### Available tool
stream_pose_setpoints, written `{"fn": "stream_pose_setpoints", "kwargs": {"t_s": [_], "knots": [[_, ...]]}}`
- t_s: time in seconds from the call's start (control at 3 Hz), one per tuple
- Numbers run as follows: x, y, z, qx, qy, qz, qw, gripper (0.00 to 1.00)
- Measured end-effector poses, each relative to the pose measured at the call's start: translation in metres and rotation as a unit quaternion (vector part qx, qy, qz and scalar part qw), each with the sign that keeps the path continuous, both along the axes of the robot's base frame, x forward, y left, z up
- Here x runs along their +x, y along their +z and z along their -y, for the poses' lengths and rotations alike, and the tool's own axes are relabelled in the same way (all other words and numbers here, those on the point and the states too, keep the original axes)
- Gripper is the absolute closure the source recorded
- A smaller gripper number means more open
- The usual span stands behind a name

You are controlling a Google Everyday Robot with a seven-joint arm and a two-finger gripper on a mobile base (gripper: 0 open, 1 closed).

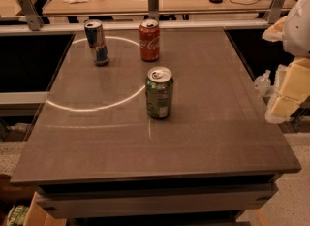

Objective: Move green can near coke can

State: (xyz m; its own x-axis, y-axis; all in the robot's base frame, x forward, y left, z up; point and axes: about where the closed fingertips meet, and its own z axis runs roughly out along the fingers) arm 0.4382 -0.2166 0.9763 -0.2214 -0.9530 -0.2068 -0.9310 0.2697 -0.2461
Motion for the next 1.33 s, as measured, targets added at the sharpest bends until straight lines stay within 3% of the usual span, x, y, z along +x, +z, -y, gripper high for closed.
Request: {"fn": "stream_pose_setpoints", "kwargs": {"t_s": [0.33,0.67,1.0,1.33], "knots": [[0.0,0.0,0.0,0.0,0.0,0.0,1.0,0.0],[-0.002,-0.001,0.003,0.041,-0.018,0.004,0.999,0.0],[0.002,-0.024,0.03,0.144,-0.06,0.024,0.9875,0.0],[0.014,-0.044,0.051,0.241,-0.053,0.061,0.9672,0.0]]}}
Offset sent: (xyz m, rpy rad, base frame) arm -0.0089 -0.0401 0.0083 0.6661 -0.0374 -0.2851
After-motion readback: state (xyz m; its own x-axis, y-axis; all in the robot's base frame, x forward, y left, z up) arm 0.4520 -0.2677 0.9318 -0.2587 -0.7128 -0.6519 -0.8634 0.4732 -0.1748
